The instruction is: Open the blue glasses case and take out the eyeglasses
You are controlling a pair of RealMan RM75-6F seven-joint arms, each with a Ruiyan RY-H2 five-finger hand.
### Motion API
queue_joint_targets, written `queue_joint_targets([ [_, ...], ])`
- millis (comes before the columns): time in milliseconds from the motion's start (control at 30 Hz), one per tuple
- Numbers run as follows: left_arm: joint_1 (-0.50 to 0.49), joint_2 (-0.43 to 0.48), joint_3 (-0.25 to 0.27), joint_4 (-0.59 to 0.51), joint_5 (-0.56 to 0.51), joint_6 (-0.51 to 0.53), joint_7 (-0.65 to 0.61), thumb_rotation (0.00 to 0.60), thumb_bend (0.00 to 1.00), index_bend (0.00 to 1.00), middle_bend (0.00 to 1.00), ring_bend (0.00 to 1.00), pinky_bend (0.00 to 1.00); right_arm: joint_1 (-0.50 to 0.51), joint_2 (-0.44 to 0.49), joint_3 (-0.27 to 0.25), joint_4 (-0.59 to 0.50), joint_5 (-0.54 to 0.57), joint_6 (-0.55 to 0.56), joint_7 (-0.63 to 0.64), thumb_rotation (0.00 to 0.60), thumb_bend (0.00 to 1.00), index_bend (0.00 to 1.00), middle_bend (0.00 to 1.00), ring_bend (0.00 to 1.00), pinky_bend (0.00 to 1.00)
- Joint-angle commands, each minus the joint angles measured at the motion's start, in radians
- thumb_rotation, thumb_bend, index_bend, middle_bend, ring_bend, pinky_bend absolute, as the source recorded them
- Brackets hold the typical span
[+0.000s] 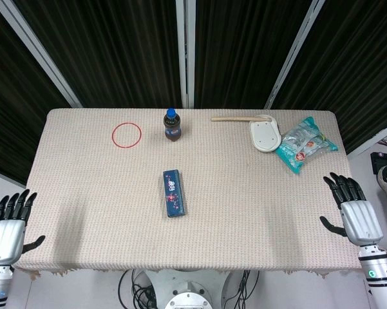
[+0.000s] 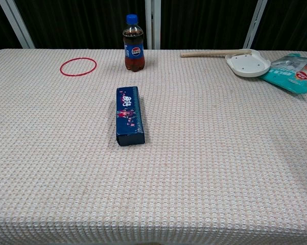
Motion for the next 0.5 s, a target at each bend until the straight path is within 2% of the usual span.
queue_joint_targets([
  [33,-0.002,-0.002,0.000,0.003,-0.002,-0.004,-0.003,0.600,0.00,0.00,0.00,0.00,0.00,-0.001,0.001,0.000,-0.002,0.001,0.000,-0.002,0.600,0.15,0.00,0.00,0.00,0.00],
  [333,-0.015,0.004,-0.005,-0.001,0.020,-0.004,0.001,0.600,0.00,0.01,0.00,0.00,0.00,-0.001,0.003,-0.004,-0.001,-0.008,0.004,0.004,0.600,0.17,0.00,0.00,0.00,0.00],
  [500,-0.109,0.054,-0.028,-0.053,0.115,-0.060,-0.033,0.600,0.01,0.07,0.05,0.00,0.00,0.002,0.006,-0.004,0.006,-0.037,0.021,0.021,0.600,0.19,0.00,0.02,0.00,0.00],
])
